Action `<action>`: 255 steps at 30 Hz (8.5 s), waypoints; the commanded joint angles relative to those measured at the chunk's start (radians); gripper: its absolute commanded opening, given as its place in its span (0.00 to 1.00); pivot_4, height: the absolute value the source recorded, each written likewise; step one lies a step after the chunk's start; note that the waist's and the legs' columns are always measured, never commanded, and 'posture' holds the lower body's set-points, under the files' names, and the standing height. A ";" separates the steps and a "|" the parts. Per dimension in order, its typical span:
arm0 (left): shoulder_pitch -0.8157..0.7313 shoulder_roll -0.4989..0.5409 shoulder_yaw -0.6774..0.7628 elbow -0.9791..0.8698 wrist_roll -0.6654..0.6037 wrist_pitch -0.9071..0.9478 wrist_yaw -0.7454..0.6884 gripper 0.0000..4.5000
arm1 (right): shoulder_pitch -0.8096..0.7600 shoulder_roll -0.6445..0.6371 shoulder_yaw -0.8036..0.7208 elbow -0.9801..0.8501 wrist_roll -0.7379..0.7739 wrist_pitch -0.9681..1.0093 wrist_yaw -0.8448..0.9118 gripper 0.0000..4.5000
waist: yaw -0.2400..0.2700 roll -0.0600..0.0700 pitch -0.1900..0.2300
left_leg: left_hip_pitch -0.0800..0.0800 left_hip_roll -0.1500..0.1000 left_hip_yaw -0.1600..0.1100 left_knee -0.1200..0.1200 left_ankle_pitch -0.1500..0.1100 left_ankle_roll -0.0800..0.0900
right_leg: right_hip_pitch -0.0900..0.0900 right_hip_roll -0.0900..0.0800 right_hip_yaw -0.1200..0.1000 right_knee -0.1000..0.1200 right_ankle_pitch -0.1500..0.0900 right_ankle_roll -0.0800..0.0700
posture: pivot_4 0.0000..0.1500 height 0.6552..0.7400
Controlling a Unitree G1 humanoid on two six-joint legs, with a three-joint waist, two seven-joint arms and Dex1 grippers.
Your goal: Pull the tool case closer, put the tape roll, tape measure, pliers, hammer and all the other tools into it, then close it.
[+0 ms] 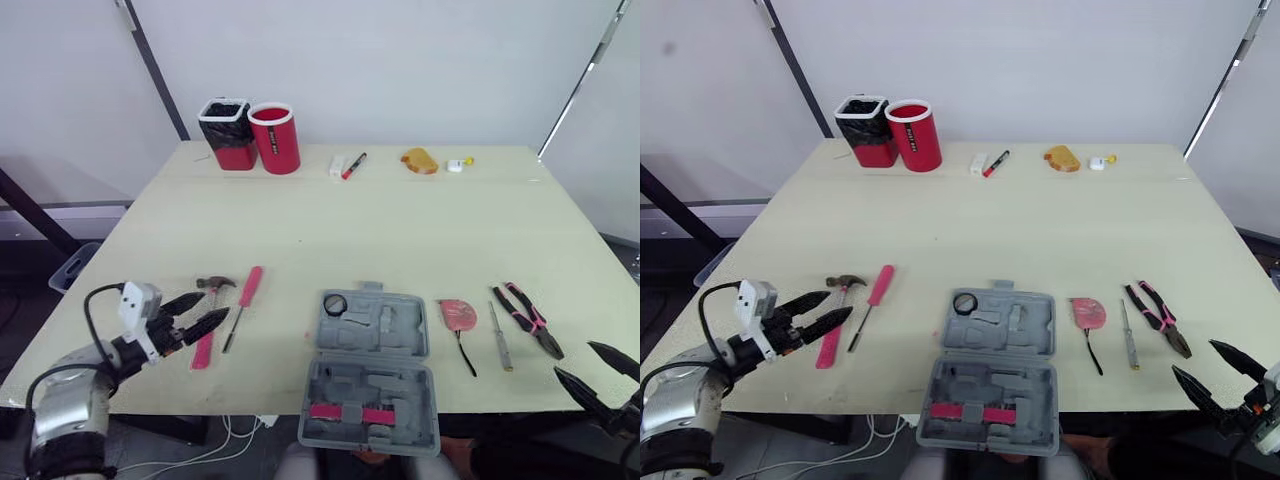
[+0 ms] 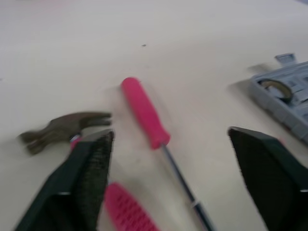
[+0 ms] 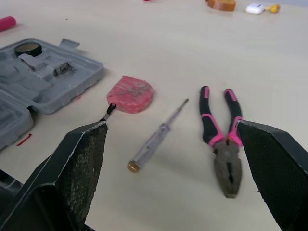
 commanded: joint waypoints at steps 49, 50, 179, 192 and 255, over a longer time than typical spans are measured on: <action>-0.232 0.133 -0.367 -0.310 -0.086 0.101 -0.331 0.99 | -0.151 0.052 0.275 -0.361 -0.215 0.264 -0.439 1.00 | -0.001 -0.003 -0.002 | 0.009 0.005 0.021 -0.007 -0.001 0.000 | -0.003 0.003 0.017 -0.001 -0.003 -0.003 | 1.00 1.00; -0.262 0.131 -0.392 -0.322 -0.086 0.104 -0.351 0.99 | -0.160 0.074 0.312 -0.376 -0.237 0.290 -0.474 1.00 | -0.001 -0.004 -0.002 | 0.009 0.005 0.021 -0.007 -0.001 0.000 | -0.003 0.003 0.017 -0.001 -0.003 -0.003 | 1.00 1.00; -0.291 0.213 -0.514 -0.436 -0.151 -0.039 -0.529 1.00 | -0.753 -0.177 0.837 0.481 -0.543 -0.321 0.272 0.99 | -0.003 -0.005 0.000 | 0.003 0.006 0.019 -0.001 0.000 0.000 | -0.007 0.009 0.021 0.001 0.002 0.001 | 1.00 1.00; -0.285 0.212 -0.509 -0.423 -0.156 -0.048 -0.535 1.00 | -0.720 -0.192 0.794 0.446 -0.512 -0.269 0.243 0.67 | -0.001 -0.005 0.000 | 0.003 0.006 0.020 -0.001 0.000 0.000 | -0.007 0.009 0.022 0.001 0.002 0.000 | 1.00 1.00; -0.247 0.212 -0.341 -0.358 -0.159 0.033 -0.432 1.00 | -1.249 -0.065 1.334 -0.124 -0.865 0.943 0.025 0.67 | -0.003 -0.005 0.000 | -0.010 0.006 0.022 -0.003 0.000 0.000 | -0.022 0.009 0.022 0.001 0.002 0.000 | 1.00 1.00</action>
